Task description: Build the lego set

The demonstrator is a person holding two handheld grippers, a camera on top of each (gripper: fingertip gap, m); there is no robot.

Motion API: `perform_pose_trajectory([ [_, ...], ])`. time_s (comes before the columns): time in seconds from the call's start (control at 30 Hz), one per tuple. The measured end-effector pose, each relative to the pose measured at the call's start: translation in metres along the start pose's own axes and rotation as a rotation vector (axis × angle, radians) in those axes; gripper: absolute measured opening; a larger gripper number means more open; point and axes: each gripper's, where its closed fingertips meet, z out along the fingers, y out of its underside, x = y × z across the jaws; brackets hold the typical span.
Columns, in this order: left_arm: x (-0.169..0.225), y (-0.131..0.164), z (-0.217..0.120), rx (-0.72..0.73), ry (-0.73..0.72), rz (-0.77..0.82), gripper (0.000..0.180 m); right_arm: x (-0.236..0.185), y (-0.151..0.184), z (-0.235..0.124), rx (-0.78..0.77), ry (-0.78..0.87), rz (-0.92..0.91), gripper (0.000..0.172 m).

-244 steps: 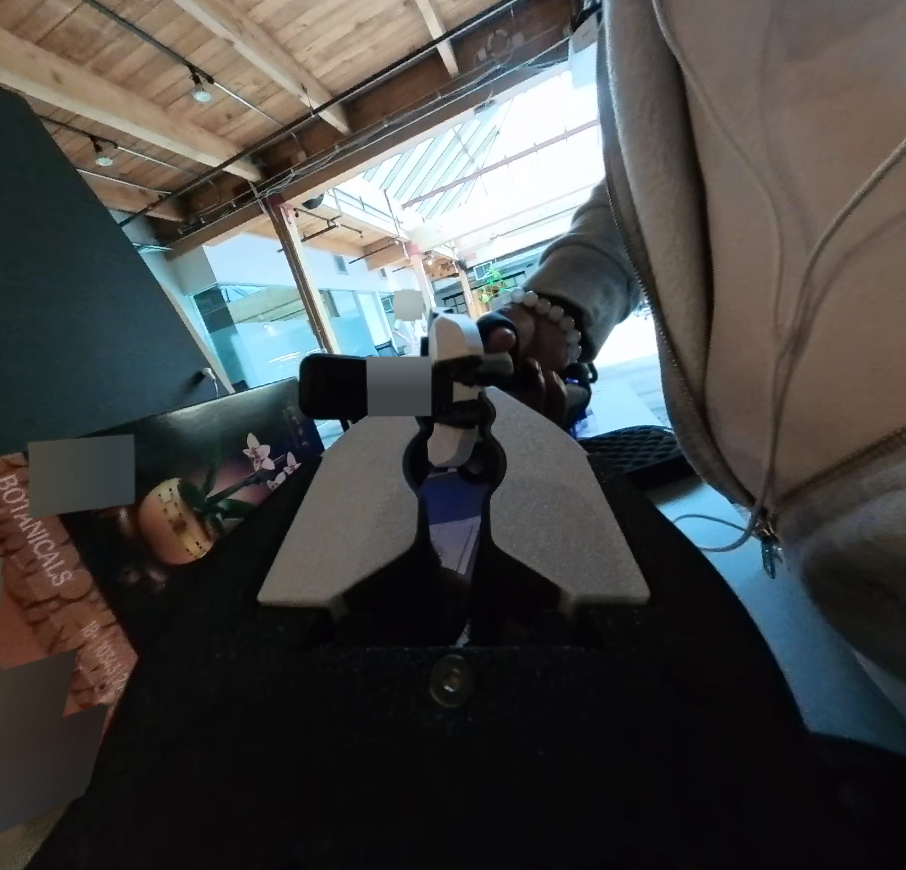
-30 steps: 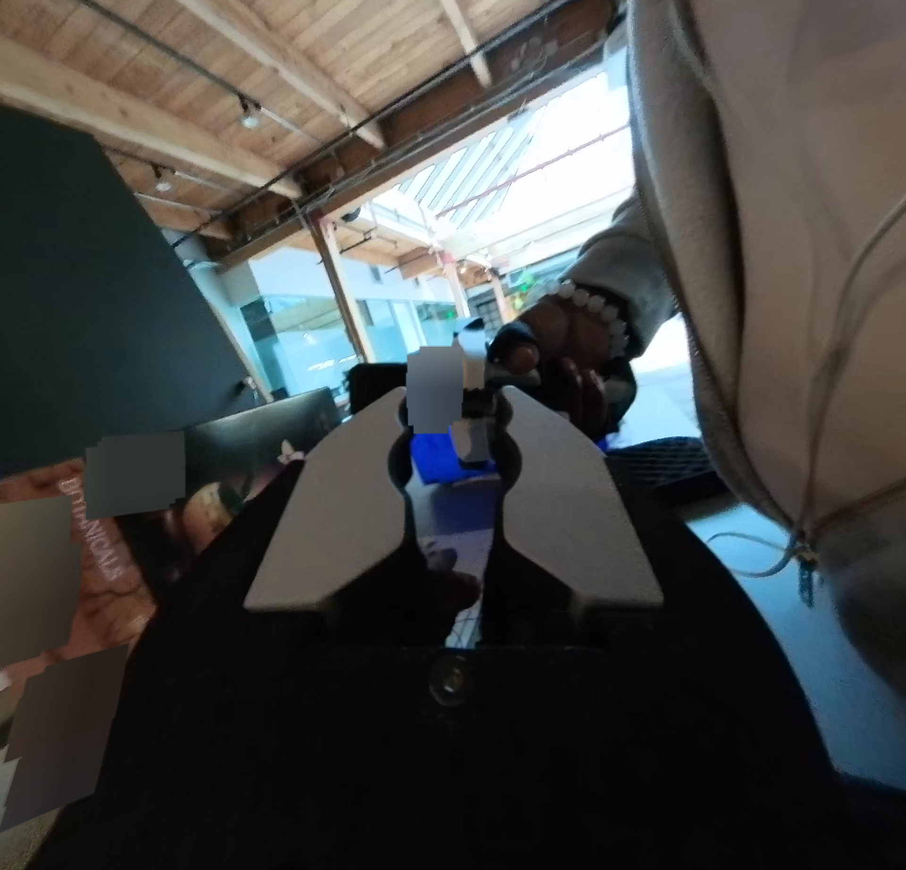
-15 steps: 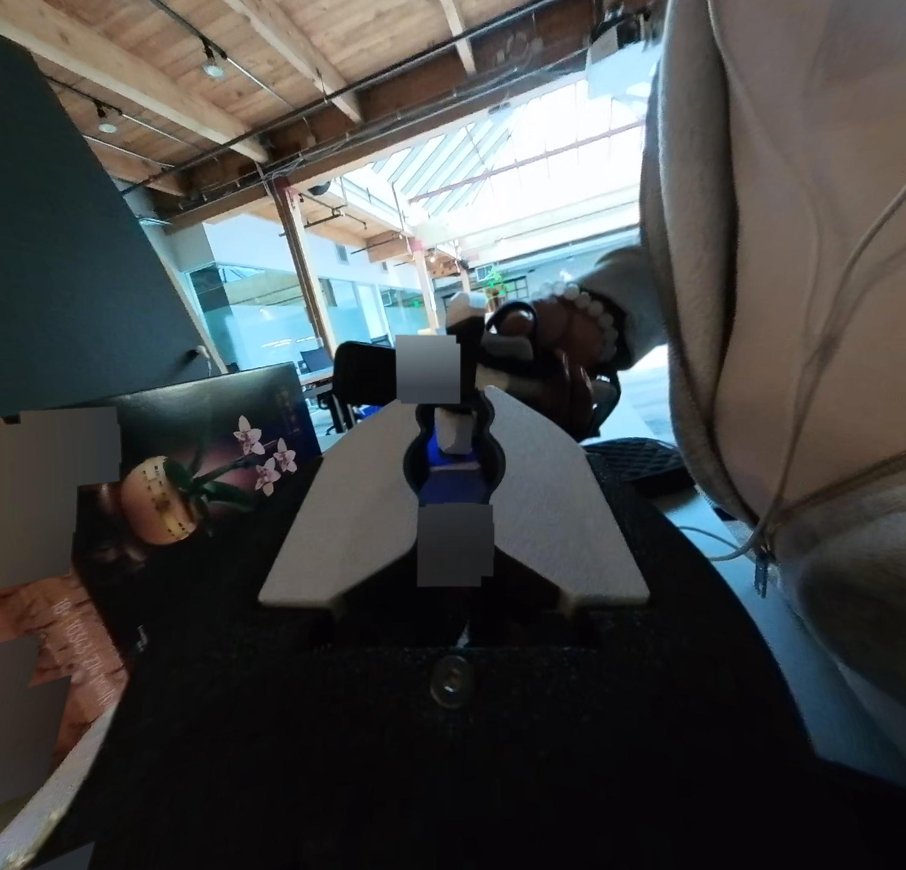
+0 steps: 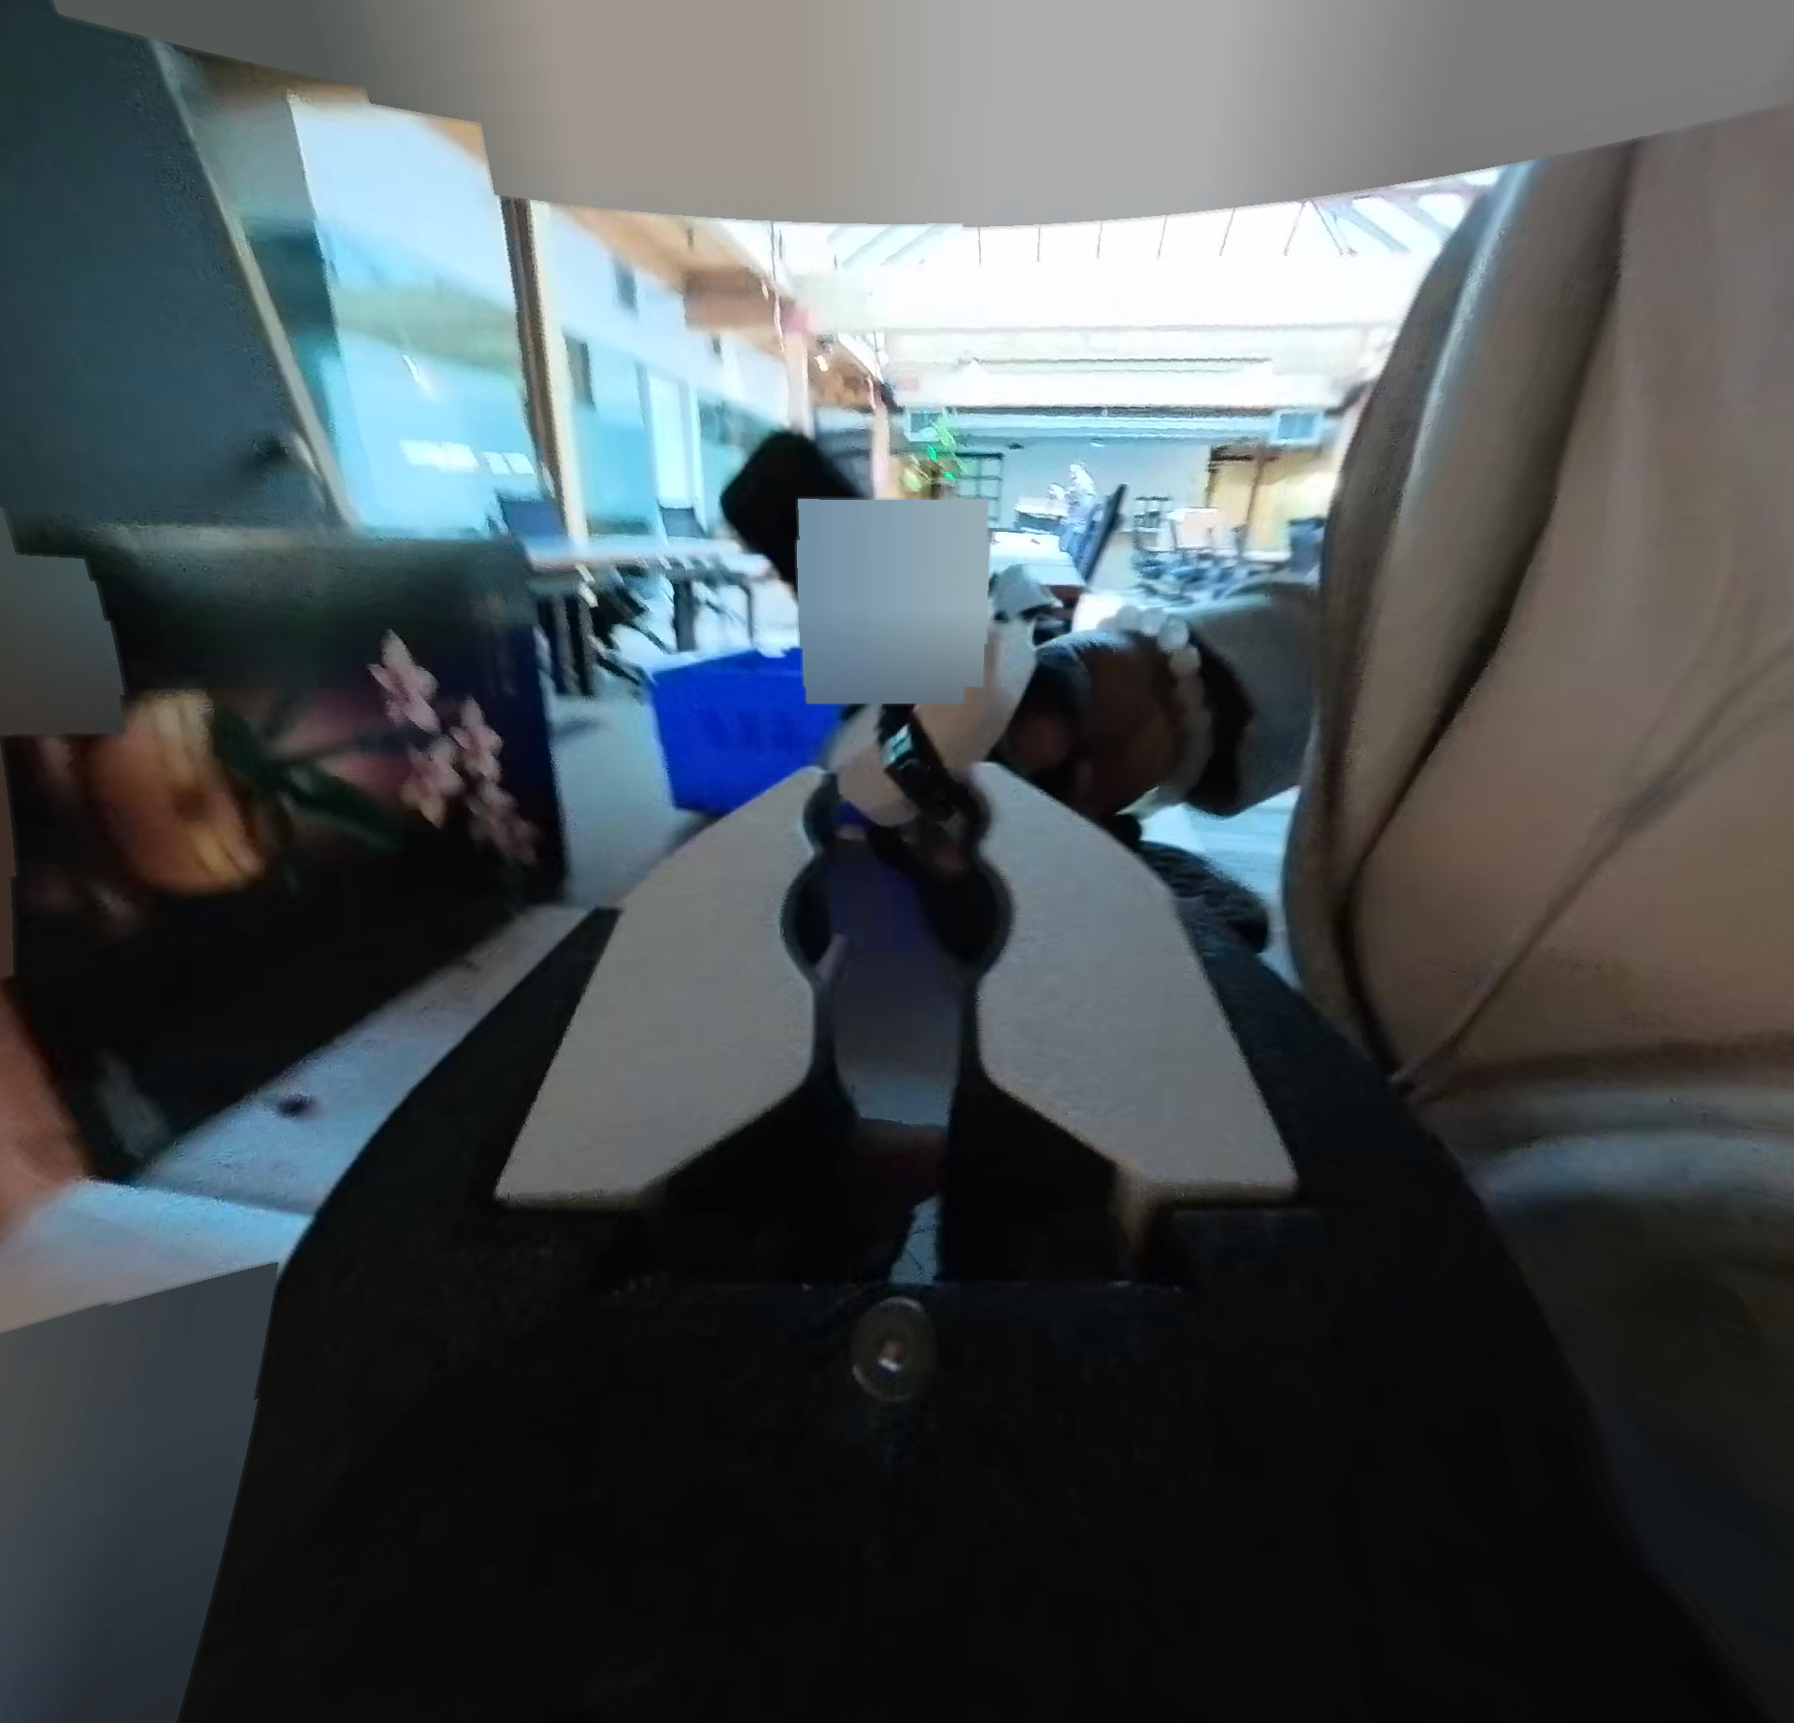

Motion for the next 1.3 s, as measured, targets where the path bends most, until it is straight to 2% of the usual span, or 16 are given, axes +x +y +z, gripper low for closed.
perform_pose_trajectory([
  [0.1, 0.006, -0.003, 0.006, -0.010, 0.059, -0.116, 0.013, -0.005, -0.001, -0.001, -0.046, 0.053, -0.274, 0.004],
  [0.17, 0.009, -0.002, 0.009, -0.023, 0.088, -0.157, 0.010, -0.005, -0.001, -0.002, -0.092, 0.096, -0.393, 0.003],
  [0.47, 0.017, 0.000, 0.011, -0.027, 0.090, -0.061, 0.005, -0.009, 0.002, -0.004, -0.203, 0.188, -0.740, 0.005],
  [0.53, 0.019, 0.002, 0.012, -0.057, 0.099, -0.041, 0.006, -0.010, 0.005, -0.005, -0.244, 0.184, -0.770, 0.006],
  [0.8, 0.024, 0.007, 0.016, -0.159, 0.107, 0.098, 0.005, -0.017, 0.004, -0.008, -0.233, 0.150, -0.794, 0.004],
  [1.13, 0.028, 0.011, 0.021, -0.216, 0.099, 0.119, 0.006, -0.018, 0.009, -0.014, -0.255, 0.160, -0.867, 0.003],
  [1.2, 0.025, 0.010, 0.021, -0.215, 0.081, 0.123, 0.013, -0.018, 0.009, -0.014, -0.252, 0.164, -0.865, 0.003],
  [1.3, 0.026, 0.012, 0.020, -0.215, 0.094, 0.118, 0.006, -0.015, 0.009, -0.014, -0.274, 0.189, -0.885, 0.004],
])
